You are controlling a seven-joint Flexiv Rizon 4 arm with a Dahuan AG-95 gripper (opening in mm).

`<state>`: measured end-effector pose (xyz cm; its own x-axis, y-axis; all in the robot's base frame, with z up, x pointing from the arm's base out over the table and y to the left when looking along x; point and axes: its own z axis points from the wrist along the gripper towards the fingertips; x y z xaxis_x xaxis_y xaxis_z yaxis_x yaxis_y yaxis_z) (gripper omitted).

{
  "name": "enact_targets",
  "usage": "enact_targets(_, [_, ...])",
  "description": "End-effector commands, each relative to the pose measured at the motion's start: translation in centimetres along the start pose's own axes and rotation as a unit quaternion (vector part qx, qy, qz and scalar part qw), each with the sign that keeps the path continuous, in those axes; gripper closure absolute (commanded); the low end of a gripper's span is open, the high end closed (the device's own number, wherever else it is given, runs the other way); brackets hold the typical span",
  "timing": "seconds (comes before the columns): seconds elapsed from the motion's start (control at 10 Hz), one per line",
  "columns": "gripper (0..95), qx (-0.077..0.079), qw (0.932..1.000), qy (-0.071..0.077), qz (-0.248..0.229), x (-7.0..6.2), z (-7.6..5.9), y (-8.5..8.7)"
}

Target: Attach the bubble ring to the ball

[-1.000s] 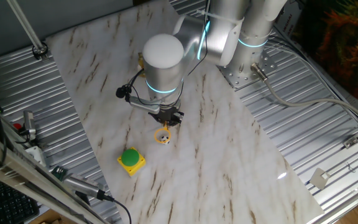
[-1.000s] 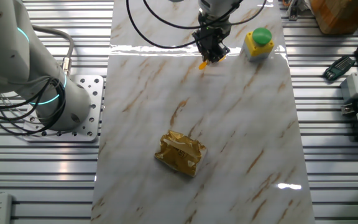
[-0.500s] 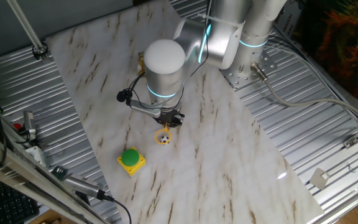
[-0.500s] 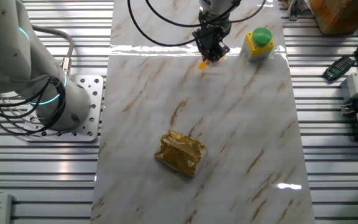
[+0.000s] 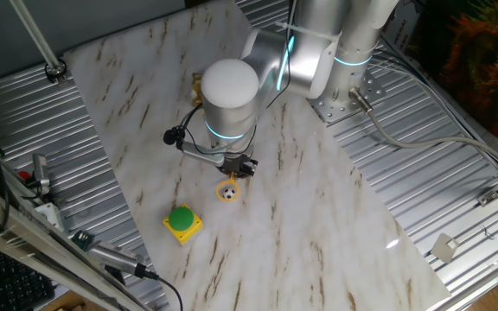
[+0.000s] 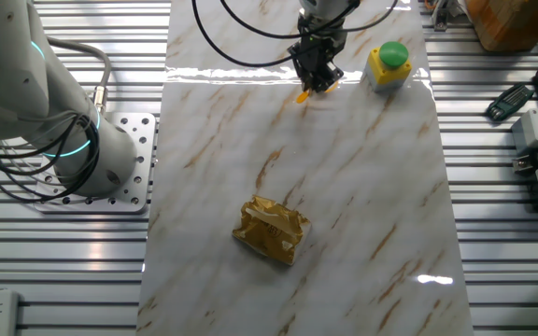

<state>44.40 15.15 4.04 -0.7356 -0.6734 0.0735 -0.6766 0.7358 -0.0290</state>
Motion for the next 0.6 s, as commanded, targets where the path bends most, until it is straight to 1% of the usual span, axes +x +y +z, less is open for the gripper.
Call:
enact_targets(0.1, [95.0, 0.001, 1.0, 0.002, 0.001, -0.01, -0.02, 0.08])
enact_targets(0.2, [95.0, 0.003, 1.0, 0.006, 0.001, 0.0, 0.01, 0.13])
enact_targets(0.6, [95.0, 0.006, 0.9999, 0.013, 0.003, -0.23, 0.18, 0.22])
